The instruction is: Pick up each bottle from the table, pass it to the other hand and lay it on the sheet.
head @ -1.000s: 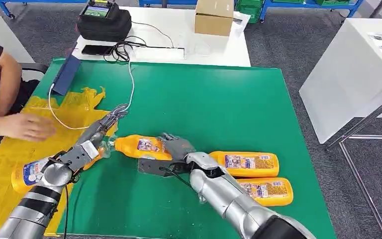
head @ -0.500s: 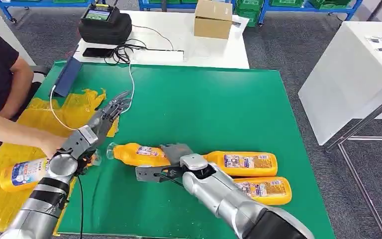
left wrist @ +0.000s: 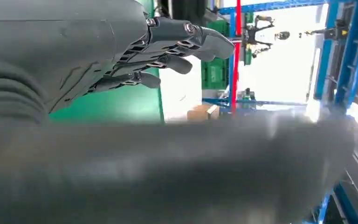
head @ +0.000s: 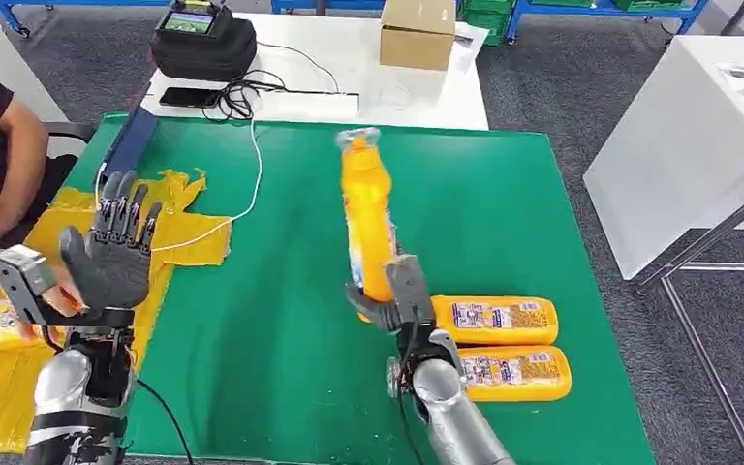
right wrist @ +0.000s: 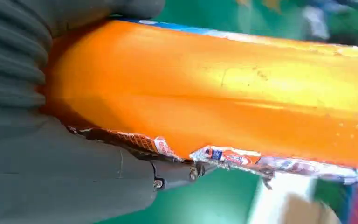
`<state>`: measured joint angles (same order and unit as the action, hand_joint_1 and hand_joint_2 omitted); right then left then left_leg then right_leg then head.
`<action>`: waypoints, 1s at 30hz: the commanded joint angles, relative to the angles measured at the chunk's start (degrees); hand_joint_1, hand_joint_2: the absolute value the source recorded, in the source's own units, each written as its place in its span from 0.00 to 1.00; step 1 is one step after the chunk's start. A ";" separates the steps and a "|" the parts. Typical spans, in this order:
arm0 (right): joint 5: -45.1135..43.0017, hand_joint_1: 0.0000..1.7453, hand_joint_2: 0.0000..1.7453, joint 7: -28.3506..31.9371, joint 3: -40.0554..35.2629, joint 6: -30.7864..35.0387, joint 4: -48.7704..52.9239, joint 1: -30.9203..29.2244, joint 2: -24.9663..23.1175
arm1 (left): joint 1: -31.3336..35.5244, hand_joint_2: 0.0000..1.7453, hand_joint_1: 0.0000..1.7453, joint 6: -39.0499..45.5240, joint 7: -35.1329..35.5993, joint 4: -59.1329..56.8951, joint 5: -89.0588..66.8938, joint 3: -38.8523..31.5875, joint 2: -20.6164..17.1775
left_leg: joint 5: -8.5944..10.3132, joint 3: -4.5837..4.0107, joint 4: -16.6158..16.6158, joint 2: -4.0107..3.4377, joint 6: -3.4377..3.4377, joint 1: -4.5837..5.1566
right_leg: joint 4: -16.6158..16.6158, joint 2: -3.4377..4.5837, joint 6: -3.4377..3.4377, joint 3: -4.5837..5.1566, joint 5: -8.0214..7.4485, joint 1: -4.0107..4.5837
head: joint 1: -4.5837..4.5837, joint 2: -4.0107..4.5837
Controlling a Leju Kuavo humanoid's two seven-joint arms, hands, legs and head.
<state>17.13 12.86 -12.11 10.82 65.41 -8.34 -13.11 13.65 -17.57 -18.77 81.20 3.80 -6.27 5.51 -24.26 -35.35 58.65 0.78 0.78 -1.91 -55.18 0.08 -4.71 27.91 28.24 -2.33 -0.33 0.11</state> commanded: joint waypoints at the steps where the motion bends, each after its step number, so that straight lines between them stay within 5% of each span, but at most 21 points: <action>1: 3.80 1.00 1.00 0.47 -5.55 -0.47 16.37 4.89 1.60 | -1.97 1.00 0.00 -3.20 3.67 2.46 4.30 1.19 1.40 | -0.05 0.07 -0.01 -0.09 -0.15 0.07 | -0.01 0.00 0.27 -0.05 0.06 -0.01 | 0.00 0.00; 16: 2.84 1.00 1.00 -5.73 -25.24 -13.63 9.37 0.45 5.99 | -2.77 1.00 0.00 -8.93 7.11 3.18 9.88 11.92 0.50 | -0.02 0.13 -0.08 -0.14 -0.16 0.04 | 0.10 0.04 0.30 -0.12 0.01 0.02 | 0.00 0.00; 27: 5.26 1.00 1.00 -6.43 -31.25 -14.99 9.51 -1.51 7.44 | -3.53 1.00 0.00 -10.20 5.26 3.10 6.23 16.26 -1.53 | 0.00 0.03 -0.05 -0.09 -0.09 0.04 | 0.04 0.03 0.19 -0.02 0.00 0.00 | 0.00 0.00; 28: 5.29 1.00 1.00 -6.58 -31.67 -15.07 9.74 -1.62 7.60 | -3.18 1.00 0.15 -10.36 4.98 2.51 5.85 16.65 -1.95 | 0.00 0.12 -0.10 -0.11 -0.13 0.04 | 0.10 0.01 0.30 -0.12 0.00 0.03 | 0.00 0.00; 29: 5.27 1.00 1.00 -6.65 -31.84 -15.08 9.83 -1.65 7.80 | -3.13 1.00 1.00 -10.97 4.51 2.21 5.96 16.94 -2.41 | 0.01 0.04 -0.07 -0.05 -0.10 0.04 | 0.05 -0.02 0.20 -0.05 0.00 0.00 | 0.00 0.00; 30: 5.27 1.00 1.00 -6.65 -31.88 -15.07 9.89 -1.66 7.86 | -3.13 1.00 1.00 -11.02 4.12 2.18 5.77 16.99 -2.54 | 0.01 0.10 -0.09 -0.08 -0.13 0.04 | 0.08 -0.01 0.30 -0.11 0.00 0.02 | 0.00 0.00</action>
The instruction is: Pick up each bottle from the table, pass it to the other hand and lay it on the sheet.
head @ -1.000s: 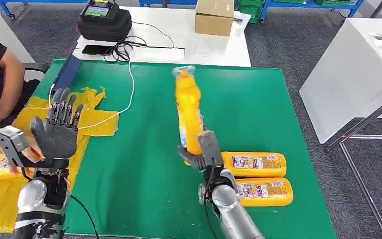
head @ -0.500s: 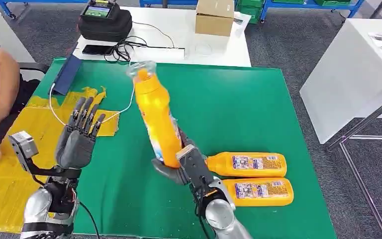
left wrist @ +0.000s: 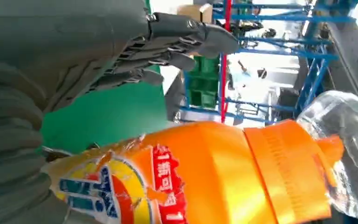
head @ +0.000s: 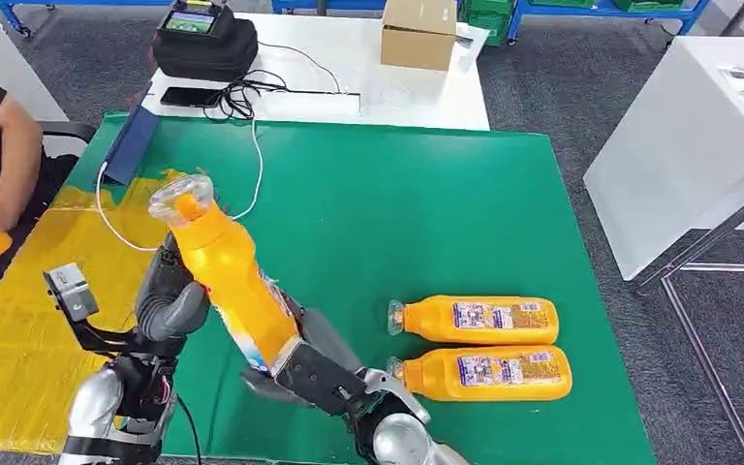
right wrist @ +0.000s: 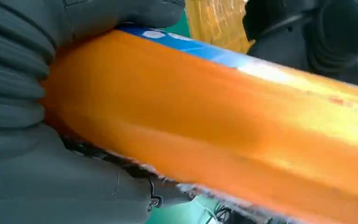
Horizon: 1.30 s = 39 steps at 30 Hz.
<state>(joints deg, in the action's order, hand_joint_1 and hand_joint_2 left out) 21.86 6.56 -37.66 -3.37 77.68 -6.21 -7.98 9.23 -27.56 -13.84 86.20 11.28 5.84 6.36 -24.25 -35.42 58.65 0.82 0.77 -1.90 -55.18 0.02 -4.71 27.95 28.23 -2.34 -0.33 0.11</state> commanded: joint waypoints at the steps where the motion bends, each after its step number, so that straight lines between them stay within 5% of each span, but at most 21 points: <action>1: 0.33 1.00 1.00 -0.43 -6.04 -0.77 -2.11 -3.38 2.98 | 1.12 1.00 1.00 -1.45 -2.00 -2.79 -2.60 5.16 -3.92 | -0.02 0.19 -0.09 -0.16 -0.12 0.03 | 0.07 0.09 0.29 -0.15 0.00 0.03 | 0.00 0.00; 21: -1.56 1.00 1.00 2.08 -6.17 -2.48 -4.63 -3.71 3.42 | 1.80 1.00 1.00 -10.84 -16.23 -4.04 -11.28 10.29 -11.05 | 0.00 0.12 -0.07 -0.09 -0.07 0.01 | 0.05 0.06 0.18 -0.07 0.00 0.02 | 0.00 0.00; 22: -1.61 1.00 1.00 2.15 -6.22 -2.52 -4.84 -3.82 3.39 | 1.86 1.00 0.91 -10.97 -16.90 -4.33 -11.73 10.41 -11.37 | 0.00 0.22 -0.13 -0.14 -0.11 0.04 | 0.09 0.08 0.29 -0.15 0.00 0.02 | 0.00 0.00; 23: -1.67 1.00 1.00 2.23 -6.27 -2.59 -4.99 -3.89 3.39 | 1.96 1.00 0.00 -11.18 -17.06 -4.37 -12.21 10.79 -11.80 | 0.00 0.17 -0.10 -0.11 -0.09 0.03 | 0.07 0.06 0.23 -0.11 0.00 0.01 | 0.00 0.00; 39: -3.00 1.00 1.00 3.56 -8.96 -4.11 -8.71 -7.09 2.67 | 2.91 1.00 0.00 -12.43 -25.79 -7.36 -22.44 17.68 -21.77 | -0.01 0.13 -0.08 -0.14 -0.07 0.01 | 0.03 0.10 0.18 -0.07 0.00 0.02 | 0.00 0.00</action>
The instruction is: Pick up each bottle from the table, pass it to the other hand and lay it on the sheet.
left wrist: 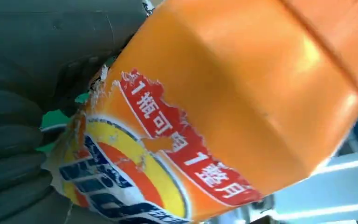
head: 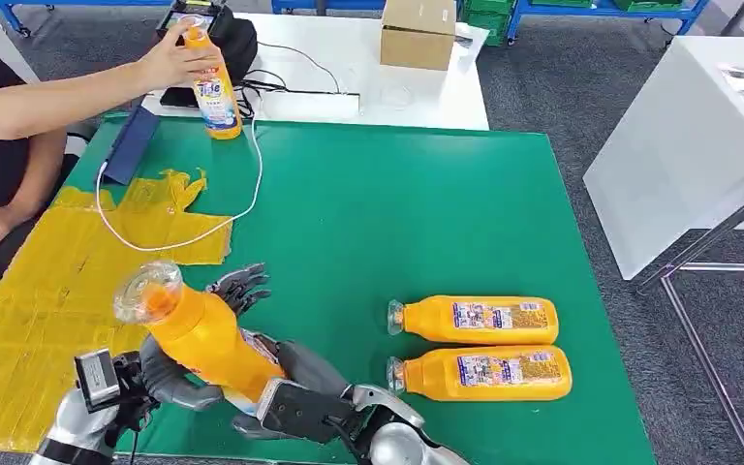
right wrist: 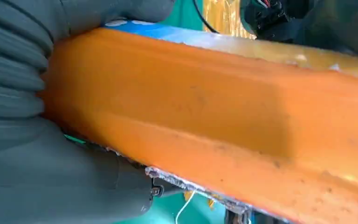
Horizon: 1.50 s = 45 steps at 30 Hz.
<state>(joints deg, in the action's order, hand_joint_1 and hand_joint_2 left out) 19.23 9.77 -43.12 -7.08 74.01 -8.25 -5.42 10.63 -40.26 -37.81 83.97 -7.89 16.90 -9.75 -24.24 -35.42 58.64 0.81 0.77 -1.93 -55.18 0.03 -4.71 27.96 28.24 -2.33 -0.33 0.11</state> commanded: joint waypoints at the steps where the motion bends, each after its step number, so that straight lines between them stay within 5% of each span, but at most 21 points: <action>1: -0.38 1.00 1.00 0.34 -3.50 -0.40 -5.04 -5.05 0.11 | 1.51 1.00 0.00 0.27 -1.81 -5.13 -3.27 6.62 -5.66 | 0.00 0.20 -0.11 -0.17 -0.12 0.06 | 0.07 0.09 0.28 -0.14 -0.01 0.00 | 0.00 0.00; 4: -0.38 1.00 1.00 0.34 -3.50 -0.40 -5.04 -5.05 0.11 | 1.51 1.00 0.00 0.27 -1.81 -5.13 -3.27 6.62 -5.66 | -0.02 0.18 -0.07 -0.16 -0.12 0.04 | 0.06 0.09 0.24 -0.15 0.00 0.01 | -0.02 0.00; 5: -0.38 1.00 1.00 0.34 -3.54 -0.38 -5.03 -5.07 0.15 | 1.58 1.00 1.00 0.46 -1.89 -5.12 -3.25 6.53 -5.30 | 0.00 0.23 -0.12 -0.17 -0.16 0.09 | 0.08 0.08 0.31 -0.19 0.01 -0.02 | 0.00 0.00; 33: 3.46 1.00 1.00 0.38 -0.40 4.15 -1.38 -0.87 2.32 | -1.78 1.00 1.00 3.01 0.74 -0.53 1.09 -1.78 1.53 | -0.02 0.14 -0.07 -0.04 -0.13 0.04 | 0.10 -0.03 0.23 -0.16 0.02 0.02 | 0.00 0.00; 34: 5.45 0.00 1.00 -0.26 0.79 6.29 0.35 0.48 2.60 | -2.46 1.00 1.00 8.71 2.59 1.06 -3.01 -2.78 1.59 | -0.02 0.17 -0.09 -0.04 -0.17 0.05 | 0.13 -0.05 0.28 -0.21 0.03 0.02 | 0.00 0.00; 37: 9.15 0.00 1.00 -3.25 5.69 8.23 10.08 5.35 4.90 | -3.14 1.00 1.00 32.65 5.95 5.59 -27.75 -2.99 -0.02 | -0.03 -0.02 0.02 0.03 -0.11 0.02 | 0.02 -0.10 0.18 -0.03 0.05 0.02 | 0.00 0.00; 38: 9.42 0.00 1.00 -3.68 5.99 7.98 11.62 5.88 5.41 | -3.13 1.00 1.00 32.66 5.96 5.74 -27.79 -3.13 -0.04 | -0.04 0.01 0.03 0.05 -0.14 0.03 | 0.02 -0.14 0.24 -0.08 0.07 0.02 | -0.02 0.00; 40: 10.91 0.00 1.00 -4.32 8.18 8.19 16.68 8.33 6.35 | -3.14 1.00 1.00 46.06 11.10 5.43 -45.36 -2.49 -0.65 | -0.04 0.08 0.01 0.09 -0.19 0.07 | 0.03 -0.19 0.32 -0.14 0.10 -0.02 | -0.02 0.00; 45: 12.76 0.00 1.00 -3.59 11.84 7.40 26.28 10.79 14.60 | -0.89 1.00 1.00 53.92 22.18 -4.58 -67.69 -1.39 -4.82 | 0.02 0.10 -0.08 0.03 -0.13 0.09 | 0.08 -0.17 0.31 -0.03 0.05 -0.03 | 0.00 0.00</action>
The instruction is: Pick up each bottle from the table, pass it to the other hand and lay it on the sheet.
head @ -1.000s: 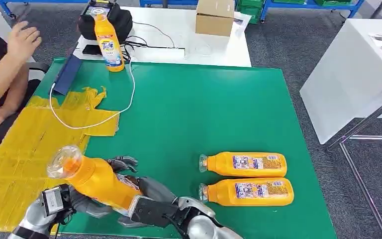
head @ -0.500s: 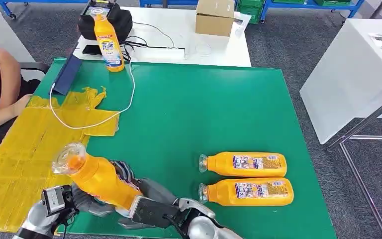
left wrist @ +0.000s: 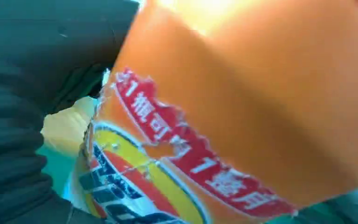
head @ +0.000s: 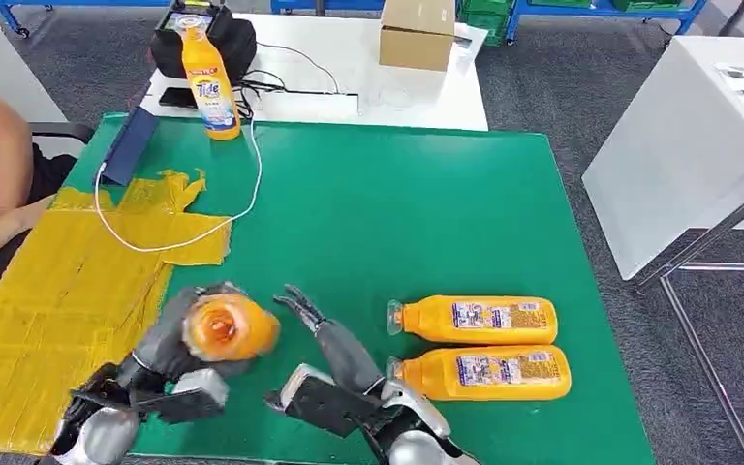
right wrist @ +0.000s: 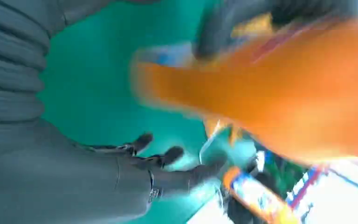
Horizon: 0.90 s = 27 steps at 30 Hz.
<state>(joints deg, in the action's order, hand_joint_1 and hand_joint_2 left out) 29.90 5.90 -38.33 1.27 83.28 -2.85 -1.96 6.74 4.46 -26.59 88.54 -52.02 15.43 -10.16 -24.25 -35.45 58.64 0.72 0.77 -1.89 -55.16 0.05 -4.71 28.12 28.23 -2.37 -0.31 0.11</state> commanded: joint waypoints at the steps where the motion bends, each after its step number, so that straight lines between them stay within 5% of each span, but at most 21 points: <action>1: 2.43 0.00 1.00 0.44 7.96 -0.95 18.64 6.00 12.44 | 3.39 1.00 1.00 10.58 11.80 -11.44 -25.27 -0.31 -5.19 | 0.03 0.13 -0.08 0.26 -0.11 0.09 | 0.05 -0.26 0.16 -0.16 0.08 -0.06 | 0.02 0.00; 15: 2.07 0.00 1.00 1.93 17.16 -3.42 26.92 18.33 28.69 | 6.29 1.00 1.00 10.43 16.09 -25.30 -34.31 0.63 -9.60 | -0.05 0.25 -0.11 0.27 -0.18 0.09 | 0.14 -0.30 0.34 0.11 0.13 -0.02 | -0.02 0.00; 16: 2.55 0.00 1.00 1.36 17.27 -3.23 27.40 19.48 29.99 | 6.62 1.00 0.00 11.27 18.06 -25.86 -36.15 0.98 -9.16 | -0.03 0.14 -0.07 0.27 -0.12 0.08 | 0.08 -0.26 0.21 0.24 0.10 -0.04 | 0.00 0.00; 20: 2.64 0.00 1.00 -3.55 17.70 -1.93 30.62 25.87 38.48 | 9.84 1.00 0.00 12.11 22.73 -29.12 -37.98 3.73 -7.96 | 0.00 0.13 -0.07 0.45 -0.18 0.11 | 0.12 -0.46 0.30 0.20 0.13 -0.04 | -0.02 0.00; 27: 4.43 0.00 1.00 -11.58 14.90 2.99 31.42 29.72 44.21 | 10.59 1.00 0.00 16.35 27.61 -28.95 -37.98 4.58 -7.36 | -0.05 0.20 -0.09 0.21 -0.17 0.17 | 0.14 -0.24 0.33 0.21 0.10 -0.08 | -0.02 0.00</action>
<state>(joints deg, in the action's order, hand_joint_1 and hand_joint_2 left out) 33.81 -0.28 -21.31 1.24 112.96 21.94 34.64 13.03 18.23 -2.02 65.20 -89.53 15.98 -19.43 -24.27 -35.46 58.65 0.81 0.76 -1.79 -55.13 -0.01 -4.72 28.62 28.24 -2.46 -0.33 0.11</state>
